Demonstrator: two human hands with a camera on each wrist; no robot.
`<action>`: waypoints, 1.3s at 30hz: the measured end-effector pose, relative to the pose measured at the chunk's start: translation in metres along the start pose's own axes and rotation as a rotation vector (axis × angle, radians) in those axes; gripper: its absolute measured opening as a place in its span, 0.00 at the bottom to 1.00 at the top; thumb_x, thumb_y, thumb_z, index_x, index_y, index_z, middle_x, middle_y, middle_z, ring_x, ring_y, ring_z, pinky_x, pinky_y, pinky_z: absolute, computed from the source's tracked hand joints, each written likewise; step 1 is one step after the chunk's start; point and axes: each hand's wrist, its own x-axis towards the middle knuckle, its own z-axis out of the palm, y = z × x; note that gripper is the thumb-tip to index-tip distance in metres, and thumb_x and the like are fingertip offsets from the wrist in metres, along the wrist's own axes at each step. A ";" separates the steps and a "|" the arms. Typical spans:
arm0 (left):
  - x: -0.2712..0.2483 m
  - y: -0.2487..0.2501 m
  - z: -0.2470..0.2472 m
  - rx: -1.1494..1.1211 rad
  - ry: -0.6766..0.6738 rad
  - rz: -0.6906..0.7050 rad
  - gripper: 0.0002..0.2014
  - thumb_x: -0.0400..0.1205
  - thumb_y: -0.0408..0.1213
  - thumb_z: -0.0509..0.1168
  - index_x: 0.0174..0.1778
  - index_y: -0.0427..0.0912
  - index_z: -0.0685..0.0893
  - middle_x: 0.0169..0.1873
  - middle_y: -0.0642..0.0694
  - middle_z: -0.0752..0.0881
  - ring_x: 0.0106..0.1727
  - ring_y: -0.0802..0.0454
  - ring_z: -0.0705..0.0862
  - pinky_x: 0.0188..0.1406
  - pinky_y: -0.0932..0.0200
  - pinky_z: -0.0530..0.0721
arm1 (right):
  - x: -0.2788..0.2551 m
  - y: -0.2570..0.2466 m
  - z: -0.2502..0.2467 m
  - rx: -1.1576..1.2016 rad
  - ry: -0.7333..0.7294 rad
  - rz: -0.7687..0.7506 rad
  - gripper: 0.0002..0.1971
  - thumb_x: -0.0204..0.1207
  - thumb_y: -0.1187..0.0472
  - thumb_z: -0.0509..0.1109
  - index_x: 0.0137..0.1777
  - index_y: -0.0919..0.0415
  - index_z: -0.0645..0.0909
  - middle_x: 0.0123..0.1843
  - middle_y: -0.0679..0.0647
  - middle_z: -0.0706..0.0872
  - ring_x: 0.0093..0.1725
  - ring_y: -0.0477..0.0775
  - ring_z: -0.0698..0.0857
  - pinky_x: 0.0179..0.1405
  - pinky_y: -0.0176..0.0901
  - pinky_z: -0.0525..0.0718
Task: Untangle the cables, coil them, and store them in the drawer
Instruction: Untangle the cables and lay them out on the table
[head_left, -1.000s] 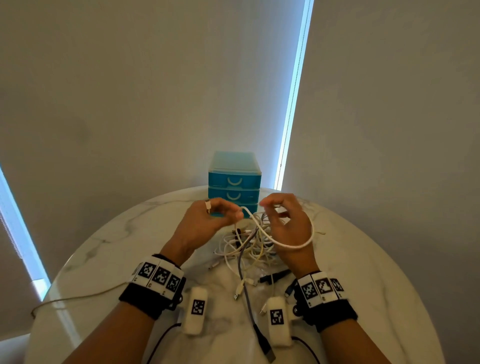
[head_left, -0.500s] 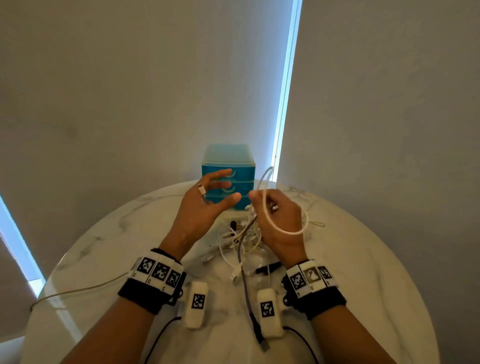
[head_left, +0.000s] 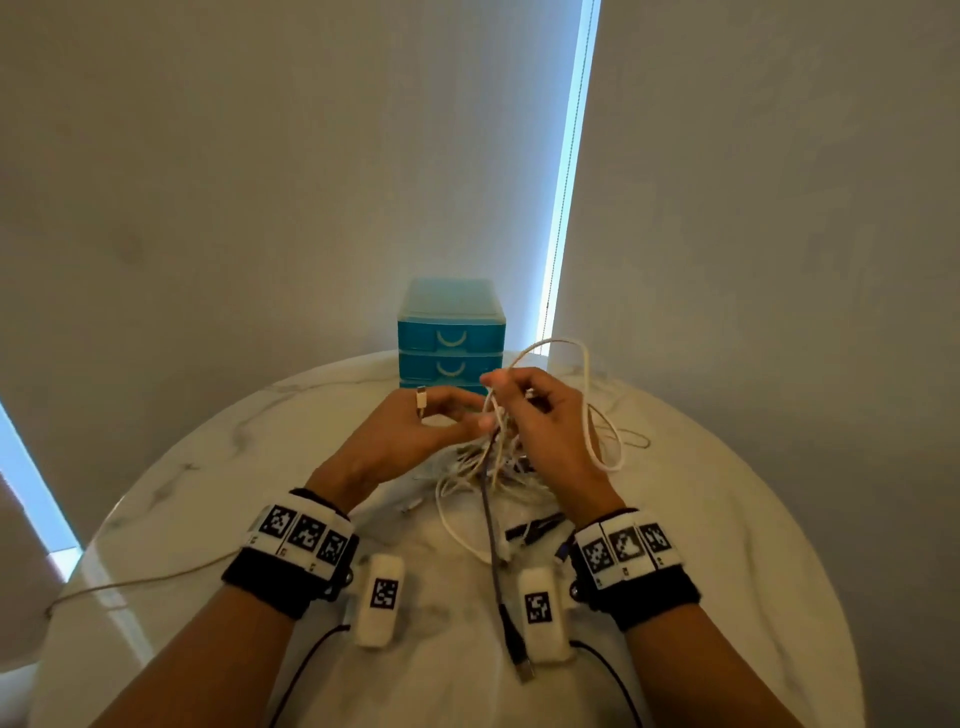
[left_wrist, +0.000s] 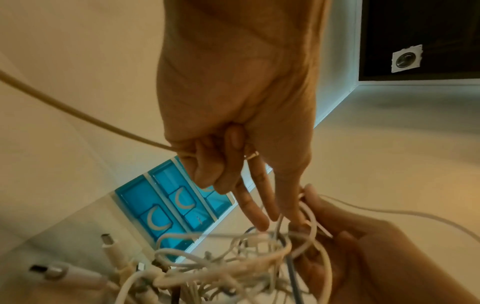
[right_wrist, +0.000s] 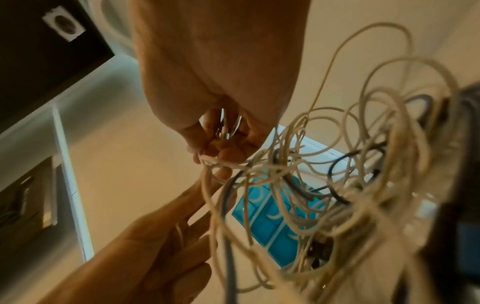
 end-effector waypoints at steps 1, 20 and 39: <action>0.000 0.002 0.000 -0.003 0.004 0.016 0.10 0.83 0.46 0.80 0.58 0.52 0.96 0.50 0.58 0.96 0.55 0.64 0.92 0.55 0.75 0.82 | 0.001 -0.003 0.002 0.039 0.009 -0.005 0.08 0.88 0.48 0.74 0.56 0.47 0.94 0.42 0.47 0.94 0.45 0.50 0.93 0.55 0.59 0.95; 0.003 -0.003 -0.009 -0.263 0.505 0.007 0.10 0.82 0.47 0.81 0.54 0.46 0.95 0.46 0.50 0.97 0.54 0.55 0.95 0.59 0.60 0.89 | 0.003 0.007 -0.025 -0.197 0.187 -0.063 0.09 0.80 0.63 0.78 0.50 0.44 0.90 0.40 0.42 0.86 0.44 0.43 0.86 0.46 0.37 0.85; -0.002 -0.004 -0.006 -0.047 0.002 -0.077 0.08 0.82 0.48 0.80 0.53 0.50 0.98 0.40 0.48 0.97 0.45 0.55 0.95 0.48 0.73 0.85 | 0.016 -0.018 -0.001 -0.103 0.193 -0.057 0.11 0.80 0.43 0.81 0.57 0.45 0.97 0.36 0.41 0.94 0.39 0.47 0.92 0.48 0.44 0.92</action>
